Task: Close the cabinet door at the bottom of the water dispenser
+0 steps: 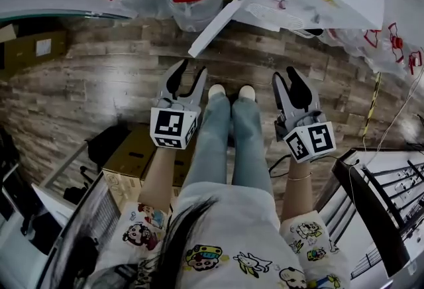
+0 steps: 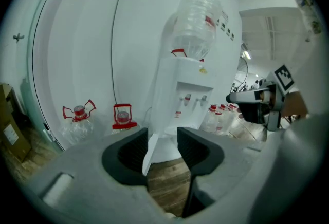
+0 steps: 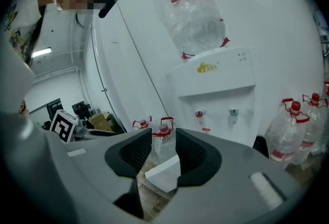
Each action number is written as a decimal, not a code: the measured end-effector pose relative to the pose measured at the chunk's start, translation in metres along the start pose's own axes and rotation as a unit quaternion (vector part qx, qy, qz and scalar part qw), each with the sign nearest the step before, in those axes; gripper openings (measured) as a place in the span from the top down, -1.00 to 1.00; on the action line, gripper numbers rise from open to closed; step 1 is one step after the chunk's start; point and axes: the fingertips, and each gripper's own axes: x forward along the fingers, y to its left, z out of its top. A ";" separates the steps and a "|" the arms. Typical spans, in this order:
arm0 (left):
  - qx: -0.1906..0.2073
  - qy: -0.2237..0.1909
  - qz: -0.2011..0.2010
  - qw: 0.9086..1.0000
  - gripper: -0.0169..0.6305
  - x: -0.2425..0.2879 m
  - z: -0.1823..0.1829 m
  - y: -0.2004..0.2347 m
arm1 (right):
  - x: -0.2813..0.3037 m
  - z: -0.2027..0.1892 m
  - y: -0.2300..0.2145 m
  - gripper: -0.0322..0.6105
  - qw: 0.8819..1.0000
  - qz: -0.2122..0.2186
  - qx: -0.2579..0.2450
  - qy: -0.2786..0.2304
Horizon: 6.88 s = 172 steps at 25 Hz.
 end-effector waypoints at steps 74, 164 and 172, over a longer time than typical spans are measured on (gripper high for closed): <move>-0.022 0.279 0.104 0.954 0.39 0.157 -0.288 -0.009 | -0.016 -0.196 -0.084 0.86 0.991 0.011 0.121 0.064; 0.121 0.311 -0.069 0.940 0.24 0.439 -0.179 -0.253 | -0.103 -0.203 -0.327 0.86 0.957 -0.113 0.263 0.041; 0.130 0.307 -0.072 0.940 0.23 0.445 -0.174 -0.257 | -0.109 -0.205 -0.332 0.86 0.955 -0.121 0.269 0.036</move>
